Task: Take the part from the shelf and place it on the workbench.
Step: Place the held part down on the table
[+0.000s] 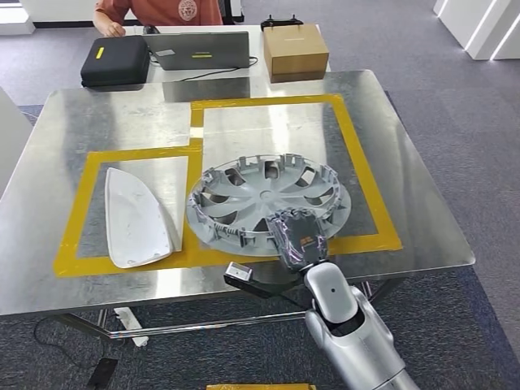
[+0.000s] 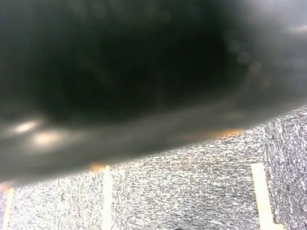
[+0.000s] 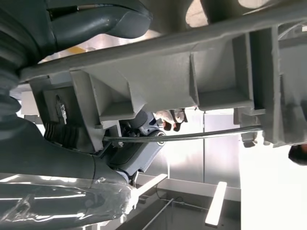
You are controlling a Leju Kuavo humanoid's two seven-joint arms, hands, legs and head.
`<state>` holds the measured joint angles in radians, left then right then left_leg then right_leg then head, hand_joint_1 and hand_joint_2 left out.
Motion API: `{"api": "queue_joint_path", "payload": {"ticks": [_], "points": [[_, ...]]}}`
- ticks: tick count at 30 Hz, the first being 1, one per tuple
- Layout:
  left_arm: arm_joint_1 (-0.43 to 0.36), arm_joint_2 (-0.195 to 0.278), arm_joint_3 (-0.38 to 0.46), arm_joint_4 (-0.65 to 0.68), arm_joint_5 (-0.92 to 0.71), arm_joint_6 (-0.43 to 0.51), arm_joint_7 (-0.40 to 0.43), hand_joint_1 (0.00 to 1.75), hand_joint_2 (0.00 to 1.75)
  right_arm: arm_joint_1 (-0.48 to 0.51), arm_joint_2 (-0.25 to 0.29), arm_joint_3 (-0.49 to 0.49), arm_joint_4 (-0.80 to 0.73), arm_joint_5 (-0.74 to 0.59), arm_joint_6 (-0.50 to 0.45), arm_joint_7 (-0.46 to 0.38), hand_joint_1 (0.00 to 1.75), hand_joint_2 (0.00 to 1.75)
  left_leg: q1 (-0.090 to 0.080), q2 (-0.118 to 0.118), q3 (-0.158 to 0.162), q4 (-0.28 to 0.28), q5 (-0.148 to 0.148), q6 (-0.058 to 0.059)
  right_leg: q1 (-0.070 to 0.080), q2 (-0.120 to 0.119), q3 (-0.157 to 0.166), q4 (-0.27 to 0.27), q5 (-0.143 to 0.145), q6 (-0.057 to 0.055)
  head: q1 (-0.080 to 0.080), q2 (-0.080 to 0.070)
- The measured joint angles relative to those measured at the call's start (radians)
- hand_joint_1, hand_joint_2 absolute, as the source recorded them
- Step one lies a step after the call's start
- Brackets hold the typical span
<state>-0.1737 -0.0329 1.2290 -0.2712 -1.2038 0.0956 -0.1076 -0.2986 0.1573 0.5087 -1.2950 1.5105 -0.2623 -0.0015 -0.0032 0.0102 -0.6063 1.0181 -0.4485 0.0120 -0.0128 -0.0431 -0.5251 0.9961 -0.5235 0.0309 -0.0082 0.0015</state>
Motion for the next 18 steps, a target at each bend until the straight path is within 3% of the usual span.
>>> {"api": "queue_joint_path", "payload": {"ticks": [9,13,14,18], "points": [[0.001,0.006,-0.006,0.0,0.014,-0.036,0.003,0.0,0.0,0.004,-0.002,0.007,0.002,-0.001,-0.001,0.0,1.75,1.75,0.0,0.0,0.0,0.0,0.0,0.0,0.0,0.0,0.0,0.0,0.0,0.0,0.0,0.0],[0.001,0.008,-0.006,0.0,0.021,-0.056,0.003,0.0,1.75,0.002,-0.002,0.009,0.008,-0.006,0.001,-0.002,0.0,0.0,0.0,0.0,0.0,0.0,0.0,0.0,0.0,0.0,0.0,0.0,0.0,0.0,0.0,0.0],[0.001,0.009,-0.006,0.0,0.023,-0.061,0.003,0.0,1.75,0.0,-0.002,0.01,0.01,-0.008,0.002,-0.003,0.0,0.0,0.0,0.0,0.0,0.0,0.0,0.0,0.0,0.0,0.0,0.0,0.0,0.0,0.0,0.0],[0.001,0.012,-0.006,0.0,0.041,-0.093,0.003,0.0,0.0,-0.011,-0.002,0.016,0.021,-0.022,0.008,-0.01,0.0,0.0,0.0,0.0,0.0,0.0,0.0,0.0,0.0,0.0,0.0,0.0,0.0,0.0,0.0,0.0]]}}
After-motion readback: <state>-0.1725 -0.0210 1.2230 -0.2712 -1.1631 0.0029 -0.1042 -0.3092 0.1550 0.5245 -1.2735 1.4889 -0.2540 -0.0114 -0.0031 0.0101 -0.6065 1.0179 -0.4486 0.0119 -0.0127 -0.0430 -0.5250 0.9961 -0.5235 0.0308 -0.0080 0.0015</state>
